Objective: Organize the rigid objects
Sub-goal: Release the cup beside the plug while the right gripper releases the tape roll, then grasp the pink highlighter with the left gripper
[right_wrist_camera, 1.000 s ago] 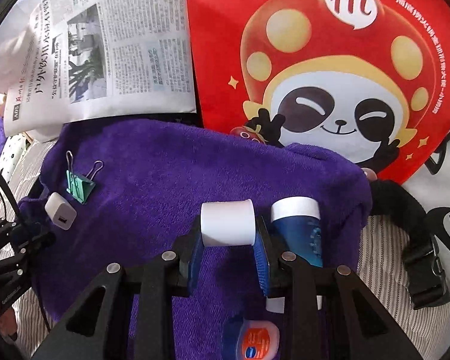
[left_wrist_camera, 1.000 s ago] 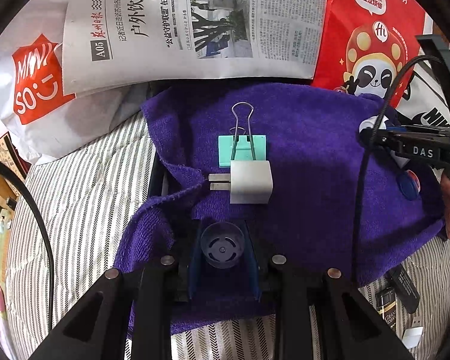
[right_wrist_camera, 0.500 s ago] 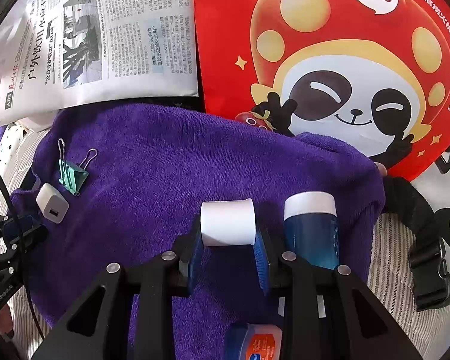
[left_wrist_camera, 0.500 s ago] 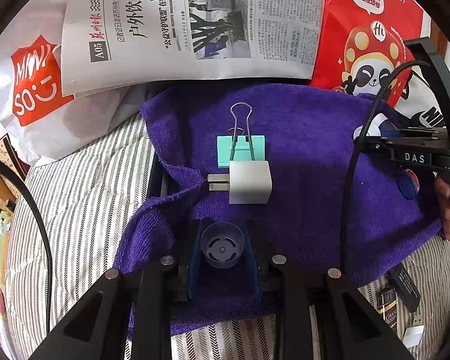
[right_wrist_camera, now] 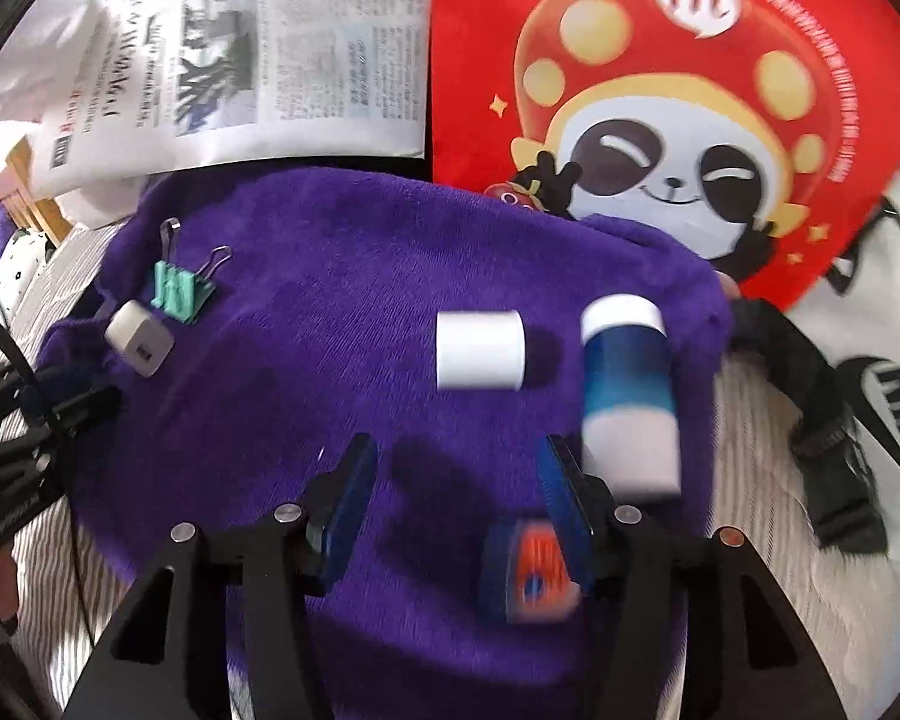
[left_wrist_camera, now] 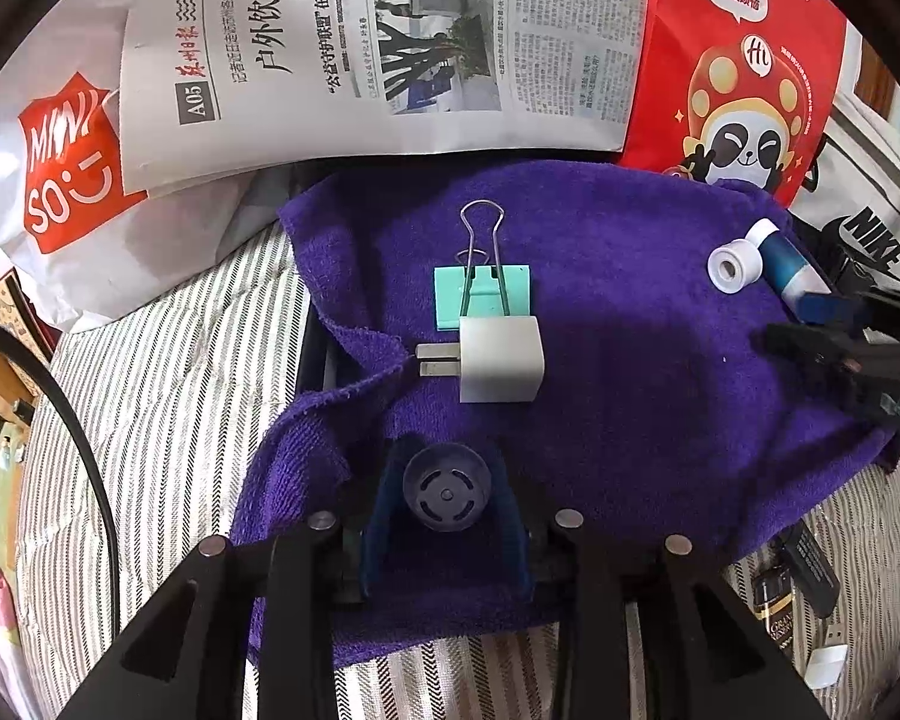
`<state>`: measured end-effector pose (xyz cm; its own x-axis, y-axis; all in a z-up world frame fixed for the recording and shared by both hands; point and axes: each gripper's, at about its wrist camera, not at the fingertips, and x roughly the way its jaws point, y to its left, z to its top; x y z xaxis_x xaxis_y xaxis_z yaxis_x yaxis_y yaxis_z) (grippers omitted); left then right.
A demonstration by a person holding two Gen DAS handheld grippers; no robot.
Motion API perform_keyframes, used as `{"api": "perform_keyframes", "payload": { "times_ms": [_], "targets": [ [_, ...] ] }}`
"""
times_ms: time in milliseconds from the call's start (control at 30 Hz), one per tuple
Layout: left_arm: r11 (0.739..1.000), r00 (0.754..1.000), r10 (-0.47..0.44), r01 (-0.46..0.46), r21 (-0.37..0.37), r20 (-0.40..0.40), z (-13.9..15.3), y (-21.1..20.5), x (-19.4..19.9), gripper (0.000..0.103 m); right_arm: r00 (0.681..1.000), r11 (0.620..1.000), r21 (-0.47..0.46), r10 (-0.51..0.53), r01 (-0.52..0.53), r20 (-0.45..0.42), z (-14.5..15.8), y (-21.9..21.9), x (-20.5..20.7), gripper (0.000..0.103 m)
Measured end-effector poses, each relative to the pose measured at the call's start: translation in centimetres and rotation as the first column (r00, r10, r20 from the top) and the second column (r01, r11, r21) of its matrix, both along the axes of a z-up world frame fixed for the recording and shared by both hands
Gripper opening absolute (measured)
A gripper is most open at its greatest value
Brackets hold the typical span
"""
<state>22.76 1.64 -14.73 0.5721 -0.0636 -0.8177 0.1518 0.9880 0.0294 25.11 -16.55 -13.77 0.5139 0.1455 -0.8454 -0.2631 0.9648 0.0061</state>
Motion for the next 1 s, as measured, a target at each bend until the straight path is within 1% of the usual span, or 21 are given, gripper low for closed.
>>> {"api": "perform_keyframes", "payload": {
  "times_ms": [133, 267, 300, 333, 400, 467, 533, 633, 700, 800, 867, 900, 967, 1000],
  "targets": [
    [1.0, 1.0, -0.009, 0.009, -0.014, -0.011, 0.1, 0.2, 0.0, 0.033, 0.996, 0.997, 0.004, -0.075, 0.075, 0.038, 1.4, -1.5, -4.0, 0.057],
    [1.0, 0.999, -0.004, 0.003, -0.007, -0.034, 0.3, 0.2, -0.3, 0.035, 0.988, 0.988, 0.056, -0.145, 0.142, 0.051, 2.3, -3.5, -8.1, 0.058],
    [1.0, 0.999, 0.0, 0.0, -0.001, -0.034, 0.6, 0.2, -0.5, 0.042, 0.986, 0.986, 0.067, -0.157, 0.153, 0.053, 2.6, -4.2, -8.8, 0.059],
    [1.0, 0.999, -0.003, 0.002, -0.004, -0.033, 0.9, 0.2, -0.7, 0.052, 0.984, 0.984, 0.075, -0.167, 0.163, 0.055, 2.9, -4.7, -9.7, 0.059],
    [0.999, 1.0, -0.023, 0.023, -0.022, -0.016, 1.8, 0.2, -1.7, 0.057, 0.982, 0.982, 0.069, -0.178, 0.174, 0.059, 3.3, -6.0, -11.7, 0.061],
    [0.999, 0.999, -0.033, 0.033, 0.002, 0.028, 3.0, -0.1, -3.2, 0.057, 0.979, 0.981, 0.055, -0.189, 0.185, 0.079, 3.8, -6.7, -13.9, 0.062],
    [0.999, 0.998, -0.033, 0.032, 0.028, 0.05, 4.0, -0.5, -5.0, 0.057, 0.976, 0.98, 0.057, -0.196, 0.191, 0.091, 4.2, -7.5, -15.2, 0.063],
    [0.998, 0.996, -0.055, 0.053, 0.035, 0.07, 4.8, -1.0, -7.6, 0.057, 0.971, 0.974, 0.092, -0.215, 0.206, 0.1, 4.7, -8.0, -17.3, 0.064],
    [0.997, 0.994, -0.071, 0.069, 0.039, 0.08, 5.0, -1.6, -9.3, 0.057, 0.97, 0.971, 0.114, -0.222, 0.21, 0.098, 4.7, -8.2, -17.9, 0.064],
    [0.993, 0.991, -0.105, 0.099, 0.071, 0.081, 4.1, -2.7, -10.6, 0.057, 0.972, 0.973, 0.118, -0.211, 0.198, 0.105, 4.9, -8.3, -18.7, 0.064],
    [0.993, 0.994, -0.094, 0.09, 0.083, 0.054, 2.9, -3.4, -10.8, 0.057, 0.972, 0.976, 0.107, -0.204, 0.192, 0.12, 4.9, -8.4, -19.4, 0.064],
    [0.994, 0.995, -0.087, 0.084, 0.076, 0.041, 2.3, -3.6, -10.8, 0.057, 0.972, 0.976, 0.109, -0.2, 0.187, 0.125, 4.9, -8.5, -19.6, 0.064],
    [0.997, 0.997, -0.069, 0.068, 0.039, 0.025, 1.4, -3.8, -10.9, 0.057, 0.973, 0.977, 0.12, -0.19, 0.175, 0.128, 4.7, -8.9, -20.2, 0.066],
    [0.997, 0.997, -0.075, 0.075, 0.012, 0.014, 0.9, -4.1, -10.9, 0.057, 0.974, 0.977, 0.125, -0.189, 0.174, 0.125, 4.4, -9.2, -20.4, 0.066]
  ]
}}
